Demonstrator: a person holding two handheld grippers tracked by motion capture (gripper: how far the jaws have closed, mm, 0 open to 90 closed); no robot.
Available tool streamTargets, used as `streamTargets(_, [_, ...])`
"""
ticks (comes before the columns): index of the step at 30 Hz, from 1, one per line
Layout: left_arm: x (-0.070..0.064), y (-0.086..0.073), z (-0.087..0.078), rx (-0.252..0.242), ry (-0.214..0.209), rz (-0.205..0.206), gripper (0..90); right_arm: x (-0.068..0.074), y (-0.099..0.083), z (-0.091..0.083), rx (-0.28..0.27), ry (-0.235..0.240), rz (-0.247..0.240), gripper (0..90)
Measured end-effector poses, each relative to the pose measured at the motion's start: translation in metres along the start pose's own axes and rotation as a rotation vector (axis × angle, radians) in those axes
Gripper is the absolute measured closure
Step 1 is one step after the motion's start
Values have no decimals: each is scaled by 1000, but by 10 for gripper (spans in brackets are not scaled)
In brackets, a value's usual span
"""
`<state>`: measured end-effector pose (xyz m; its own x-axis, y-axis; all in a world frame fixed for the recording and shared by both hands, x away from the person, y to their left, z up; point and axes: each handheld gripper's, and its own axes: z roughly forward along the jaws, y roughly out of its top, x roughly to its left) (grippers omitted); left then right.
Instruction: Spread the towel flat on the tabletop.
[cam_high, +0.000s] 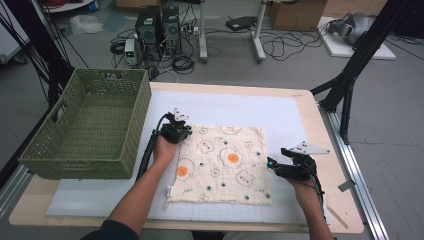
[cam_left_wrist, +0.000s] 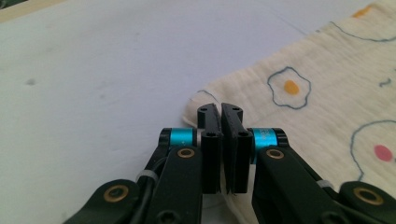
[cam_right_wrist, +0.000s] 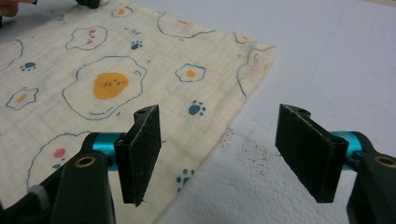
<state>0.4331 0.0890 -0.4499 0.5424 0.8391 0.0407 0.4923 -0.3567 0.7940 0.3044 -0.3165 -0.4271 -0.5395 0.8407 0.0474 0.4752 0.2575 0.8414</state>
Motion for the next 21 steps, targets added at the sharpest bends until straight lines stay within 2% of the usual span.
streamTargets(2, [3,-1,-1,-3,10,-9,812,2,-1,2,4,-16,11,313])
streamTargets(5, [7,-1,-2,-9,-6,-62,556,7,-1,9,26,-55,12,394])
streamTargets(7, [9,-2,-6,-10,-26,-83,481,11,0,14,30,-48,18,455])
streamTargets(9, [11,-1,-11,-6,-48,-97,465,14,2,19,26,-26,35,482])
streamTargets(12, [12,1,-17,-19,-65,-112,457,20,3,32,68,-11,19,529])
streamTargets(15, [10,3,-22,-31,-68,-106,460,21,1,44,149,-63,-1,565])
streamTargets(16, [10,3,-23,-31,-67,-102,460,18,0,44,138,-55,29,599])
streamTargets(18, [9,3,-24,-38,-71,-99,467,16,0,43,146,-58,29,702])
streamTargets(19, [7,1,-24,-47,-74,-106,486,14,0,42,146,-53,16,781])
streamTargets(21, [7,-4,-24,-25,-88,-104,575,14,1,42,152,-66,-24,843])
